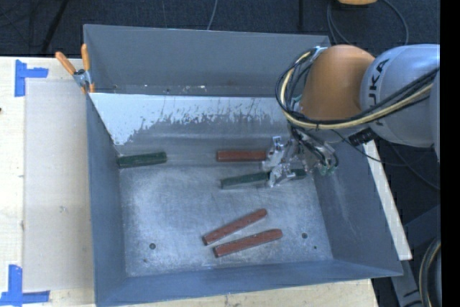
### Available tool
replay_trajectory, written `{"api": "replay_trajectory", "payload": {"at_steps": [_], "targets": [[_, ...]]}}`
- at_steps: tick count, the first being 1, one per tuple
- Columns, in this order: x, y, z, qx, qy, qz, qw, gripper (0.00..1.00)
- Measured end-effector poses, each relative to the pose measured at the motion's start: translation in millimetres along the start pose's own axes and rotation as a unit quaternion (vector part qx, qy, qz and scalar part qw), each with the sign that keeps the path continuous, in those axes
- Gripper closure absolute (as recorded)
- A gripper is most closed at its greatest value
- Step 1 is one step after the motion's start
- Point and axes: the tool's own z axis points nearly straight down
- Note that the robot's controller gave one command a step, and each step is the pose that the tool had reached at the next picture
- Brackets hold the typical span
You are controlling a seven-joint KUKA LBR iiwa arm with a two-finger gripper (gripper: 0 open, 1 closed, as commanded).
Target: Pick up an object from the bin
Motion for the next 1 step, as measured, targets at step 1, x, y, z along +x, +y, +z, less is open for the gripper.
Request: {"api": "replay_trajectory", "payload": {"at_steps": [1], "targets": [[-1.1,0.0,-17.7,0.0,-0.002,0.0,1.0,1.0]]}}
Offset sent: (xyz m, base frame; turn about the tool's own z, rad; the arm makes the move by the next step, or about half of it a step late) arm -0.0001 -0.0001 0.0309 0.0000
